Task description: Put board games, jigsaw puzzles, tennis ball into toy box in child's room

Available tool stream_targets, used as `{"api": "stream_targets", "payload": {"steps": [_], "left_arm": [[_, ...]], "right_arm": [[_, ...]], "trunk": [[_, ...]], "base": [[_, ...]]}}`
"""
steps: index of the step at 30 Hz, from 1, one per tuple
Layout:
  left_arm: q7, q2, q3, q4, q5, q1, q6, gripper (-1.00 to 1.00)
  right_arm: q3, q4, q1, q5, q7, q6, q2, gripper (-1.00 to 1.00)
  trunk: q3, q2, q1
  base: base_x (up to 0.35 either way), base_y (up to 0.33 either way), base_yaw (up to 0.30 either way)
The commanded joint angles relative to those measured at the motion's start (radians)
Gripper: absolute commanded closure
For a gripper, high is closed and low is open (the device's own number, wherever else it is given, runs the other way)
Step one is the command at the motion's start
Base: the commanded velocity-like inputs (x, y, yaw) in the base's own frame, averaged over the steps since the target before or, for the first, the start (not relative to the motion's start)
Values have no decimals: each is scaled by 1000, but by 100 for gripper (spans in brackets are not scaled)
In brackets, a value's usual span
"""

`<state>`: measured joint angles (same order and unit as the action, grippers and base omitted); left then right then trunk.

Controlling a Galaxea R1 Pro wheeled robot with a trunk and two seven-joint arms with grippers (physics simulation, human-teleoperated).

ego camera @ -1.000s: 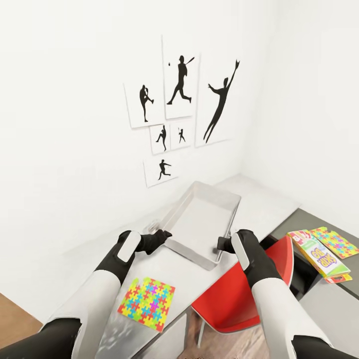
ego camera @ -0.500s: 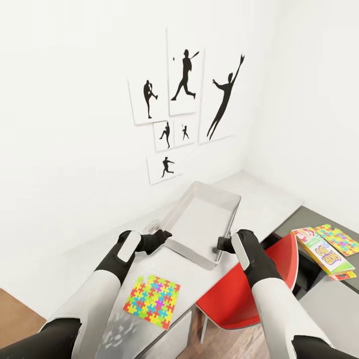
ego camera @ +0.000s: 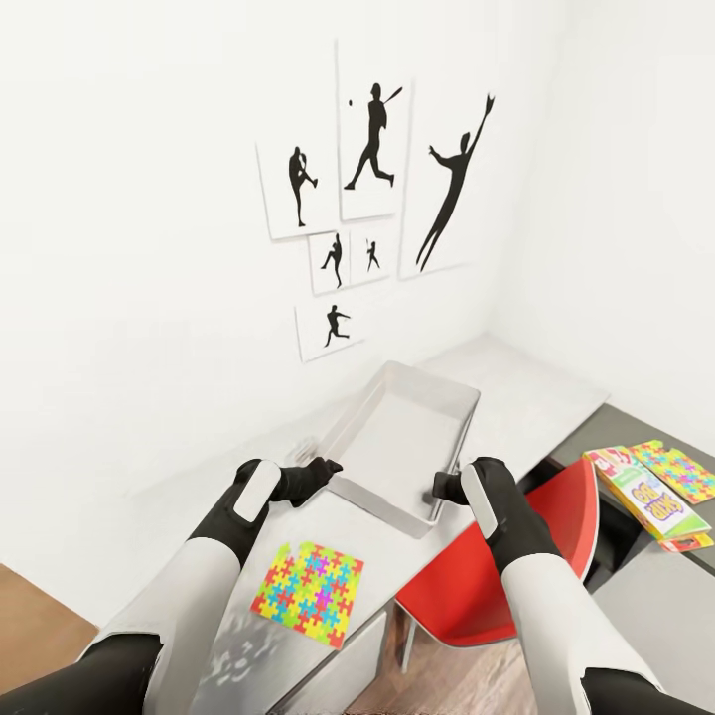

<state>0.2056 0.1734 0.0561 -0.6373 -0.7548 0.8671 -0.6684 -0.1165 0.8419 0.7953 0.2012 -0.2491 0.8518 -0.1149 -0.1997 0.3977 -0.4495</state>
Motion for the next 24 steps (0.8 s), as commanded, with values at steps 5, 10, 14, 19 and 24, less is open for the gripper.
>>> {"api": "stream_targets", "payload": {"steps": [5,10,14,19,24], "left_arm": [[12,1,-9,-2,6,1,-50,100],[13,1,-9,-2,6,1,-50,100],[13,1,-9,-2,6,1,-50,100],[14,1,-9,-2,6,1,-50,100],[14,1,-8,-2,6,1,-51,100]], "right_arm": [[8,-1,1,43,-9,3,2,100],[8,-1,1,43,-8,3,3,100],[8,-1,1,43,-8,3,3,100],[8,-1,1,43,-8,3,-1,100],[8,-1,1,43,-8,3,1,100]], "trunk": [[-10,2,0],[-18,2,0],[-25,2,0],[-33,2,0],[-41,2,0]], "base": [[-1,4,0],[0,-82,0],[0,-55,0],[0,-6,0],[0,0,0]]}}
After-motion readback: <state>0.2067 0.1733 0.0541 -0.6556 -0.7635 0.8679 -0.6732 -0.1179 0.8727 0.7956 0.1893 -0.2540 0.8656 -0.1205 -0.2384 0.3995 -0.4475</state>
